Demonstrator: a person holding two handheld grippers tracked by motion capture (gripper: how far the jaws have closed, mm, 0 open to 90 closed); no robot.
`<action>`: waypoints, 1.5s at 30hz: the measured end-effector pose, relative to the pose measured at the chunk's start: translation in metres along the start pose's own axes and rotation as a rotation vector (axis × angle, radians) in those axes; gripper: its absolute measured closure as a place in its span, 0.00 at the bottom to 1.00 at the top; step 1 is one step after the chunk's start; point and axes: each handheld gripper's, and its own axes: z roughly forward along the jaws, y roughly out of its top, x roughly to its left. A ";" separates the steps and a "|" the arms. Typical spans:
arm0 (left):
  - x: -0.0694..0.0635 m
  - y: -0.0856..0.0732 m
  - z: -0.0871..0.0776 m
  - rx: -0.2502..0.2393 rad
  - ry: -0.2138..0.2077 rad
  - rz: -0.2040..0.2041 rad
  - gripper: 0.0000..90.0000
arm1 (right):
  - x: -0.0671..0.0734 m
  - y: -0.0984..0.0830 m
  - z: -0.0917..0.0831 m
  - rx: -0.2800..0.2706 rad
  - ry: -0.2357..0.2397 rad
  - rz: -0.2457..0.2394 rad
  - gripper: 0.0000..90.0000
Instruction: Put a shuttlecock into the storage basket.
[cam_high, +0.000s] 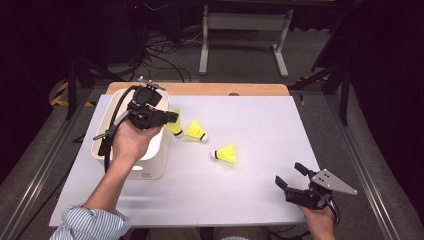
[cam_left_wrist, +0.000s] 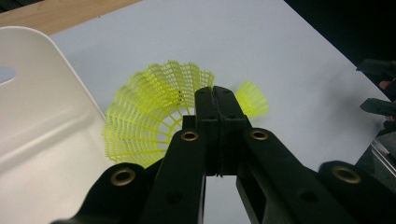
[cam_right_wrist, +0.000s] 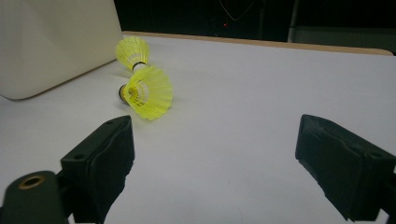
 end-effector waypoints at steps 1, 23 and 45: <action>0.001 0.000 -0.001 0.000 -0.001 0.000 1.00 | 0.000 0.000 0.000 0.000 0.001 0.002 0.14; 0.017 -0.008 -0.022 -0.035 0.038 -0.039 1.00 | 0.000 0.000 0.000 0.000 0.001 0.004 0.14; 0.033 -0.017 -0.035 -0.047 0.093 -0.074 1.00 | 0.000 0.000 0.000 0.001 0.000 0.002 0.14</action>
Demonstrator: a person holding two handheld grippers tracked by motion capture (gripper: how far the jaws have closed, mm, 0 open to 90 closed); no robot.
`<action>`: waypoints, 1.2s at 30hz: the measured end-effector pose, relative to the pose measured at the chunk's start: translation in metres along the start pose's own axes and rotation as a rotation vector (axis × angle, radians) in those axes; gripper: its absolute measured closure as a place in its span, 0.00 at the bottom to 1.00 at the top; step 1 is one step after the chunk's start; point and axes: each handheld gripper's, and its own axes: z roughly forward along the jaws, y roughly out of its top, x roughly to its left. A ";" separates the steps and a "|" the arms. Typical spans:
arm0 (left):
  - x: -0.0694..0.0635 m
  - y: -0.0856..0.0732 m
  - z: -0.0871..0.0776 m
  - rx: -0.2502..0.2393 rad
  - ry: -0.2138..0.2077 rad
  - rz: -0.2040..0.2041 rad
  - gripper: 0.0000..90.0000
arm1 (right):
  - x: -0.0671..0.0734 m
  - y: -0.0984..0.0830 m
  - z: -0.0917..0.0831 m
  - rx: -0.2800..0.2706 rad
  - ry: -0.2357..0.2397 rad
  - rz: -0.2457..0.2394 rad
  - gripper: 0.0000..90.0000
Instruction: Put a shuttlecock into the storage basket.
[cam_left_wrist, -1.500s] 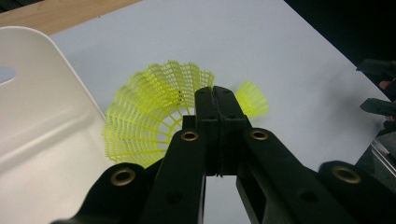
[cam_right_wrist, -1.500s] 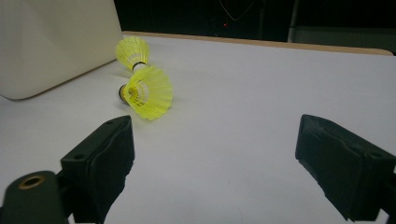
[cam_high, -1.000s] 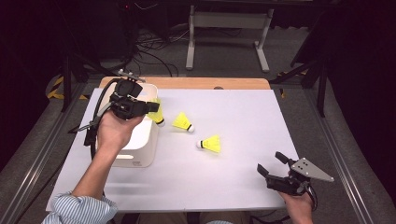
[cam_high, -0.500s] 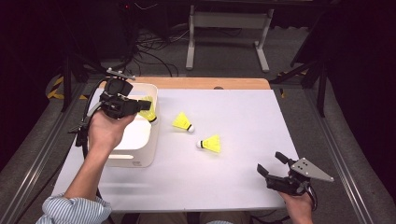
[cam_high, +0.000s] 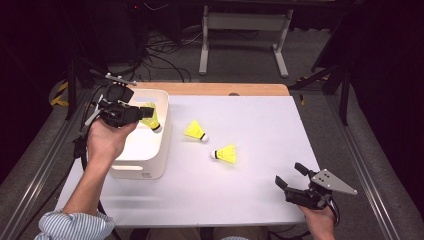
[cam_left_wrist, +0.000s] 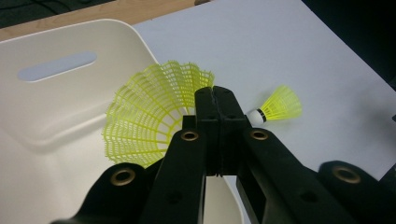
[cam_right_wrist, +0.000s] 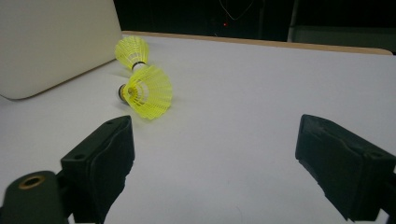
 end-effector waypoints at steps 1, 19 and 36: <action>0.000 0.000 0.000 -0.001 0.005 -0.002 1.00 | 0.000 0.000 0.000 0.000 0.000 0.000 0.14; 0.010 0.003 0.010 0.014 0.046 -0.005 1.00 | 0.000 0.000 0.000 0.000 0.000 0.000 0.14; 0.019 0.005 0.026 0.026 0.062 -0.018 1.00 | 0.000 0.000 0.000 0.000 0.002 0.002 0.14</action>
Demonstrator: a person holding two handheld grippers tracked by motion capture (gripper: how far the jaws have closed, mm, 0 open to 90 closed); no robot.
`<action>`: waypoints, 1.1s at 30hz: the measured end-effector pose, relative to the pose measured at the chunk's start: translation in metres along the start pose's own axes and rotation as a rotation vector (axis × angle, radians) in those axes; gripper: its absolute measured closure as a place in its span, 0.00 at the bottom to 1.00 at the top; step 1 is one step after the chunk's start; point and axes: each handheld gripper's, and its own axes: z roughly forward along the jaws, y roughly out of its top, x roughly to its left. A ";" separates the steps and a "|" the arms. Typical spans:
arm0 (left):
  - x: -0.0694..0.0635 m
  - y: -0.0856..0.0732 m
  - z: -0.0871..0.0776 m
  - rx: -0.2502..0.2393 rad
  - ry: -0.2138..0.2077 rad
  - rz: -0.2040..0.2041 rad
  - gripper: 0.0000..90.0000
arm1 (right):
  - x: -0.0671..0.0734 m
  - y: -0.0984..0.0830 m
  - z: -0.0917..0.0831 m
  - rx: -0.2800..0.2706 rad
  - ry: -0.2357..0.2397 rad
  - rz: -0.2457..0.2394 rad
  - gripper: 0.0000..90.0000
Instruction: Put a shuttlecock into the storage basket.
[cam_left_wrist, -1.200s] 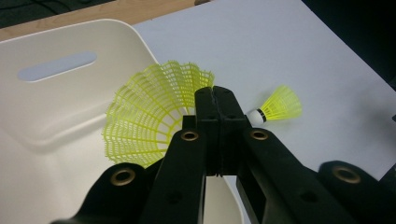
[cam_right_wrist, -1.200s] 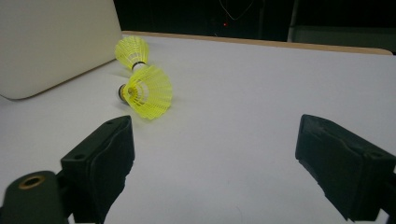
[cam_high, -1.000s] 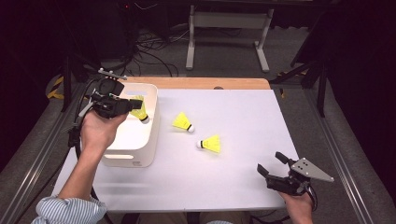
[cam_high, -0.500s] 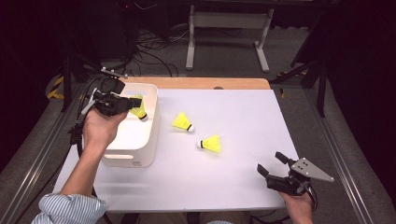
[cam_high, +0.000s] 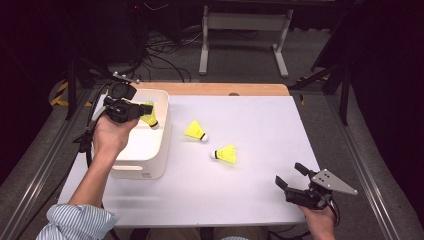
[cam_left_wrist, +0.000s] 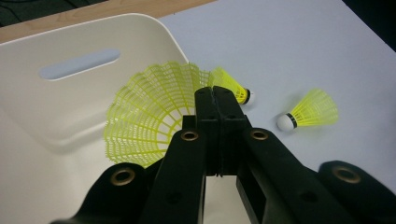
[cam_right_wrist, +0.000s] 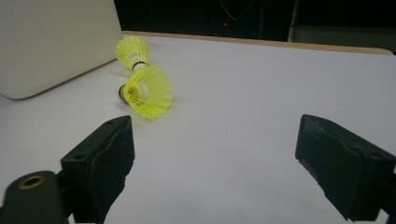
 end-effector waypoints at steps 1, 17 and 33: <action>0.001 0.000 0.001 0.001 0.001 -0.004 1.00 | 0.000 0.000 0.000 0.000 0.000 0.000 0.14; 0.009 0.001 0.018 0.016 0.010 -0.016 1.00 | 0.000 0.000 0.000 -0.001 0.000 0.001 0.14; 0.016 0.001 0.034 0.030 0.013 -0.035 1.00 | 0.000 0.000 0.000 -0.001 0.003 0.001 0.14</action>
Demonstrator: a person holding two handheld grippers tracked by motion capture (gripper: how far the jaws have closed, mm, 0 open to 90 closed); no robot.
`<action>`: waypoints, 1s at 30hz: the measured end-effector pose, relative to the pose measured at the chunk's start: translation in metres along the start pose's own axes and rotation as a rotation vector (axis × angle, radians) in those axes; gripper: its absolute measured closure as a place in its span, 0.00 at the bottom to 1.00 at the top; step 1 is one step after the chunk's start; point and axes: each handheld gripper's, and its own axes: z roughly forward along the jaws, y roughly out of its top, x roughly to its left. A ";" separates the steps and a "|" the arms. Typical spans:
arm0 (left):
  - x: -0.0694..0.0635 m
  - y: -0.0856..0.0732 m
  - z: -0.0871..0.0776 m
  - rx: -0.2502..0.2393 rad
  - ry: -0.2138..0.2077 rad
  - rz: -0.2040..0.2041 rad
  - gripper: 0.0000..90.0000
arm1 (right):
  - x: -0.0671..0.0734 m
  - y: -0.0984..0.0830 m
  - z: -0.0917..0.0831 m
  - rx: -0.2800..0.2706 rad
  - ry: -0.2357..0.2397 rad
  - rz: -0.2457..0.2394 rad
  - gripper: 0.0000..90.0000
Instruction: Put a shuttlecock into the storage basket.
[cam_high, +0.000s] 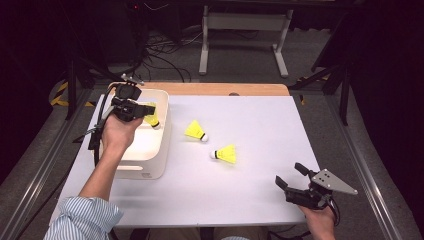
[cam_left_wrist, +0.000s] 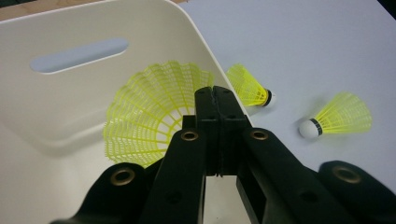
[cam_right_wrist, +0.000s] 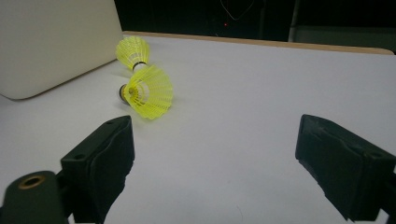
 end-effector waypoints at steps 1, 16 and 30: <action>0.001 0.000 0.001 0.001 -0.001 -0.003 1.00 | 0.000 0.000 0.000 0.000 0.000 0.000 0.14; 0.007 -0.002 0.015 0.014 -0.003 -0.025 1.00 | 0.000 0.000 0.000 -0.001 0.002 0.001 0.14; 0.014 -0.005 0.029 0.045 0.001 -0.042 1.00 | 0.000 0.000 0.000 0.003 0.002 0.001 0.14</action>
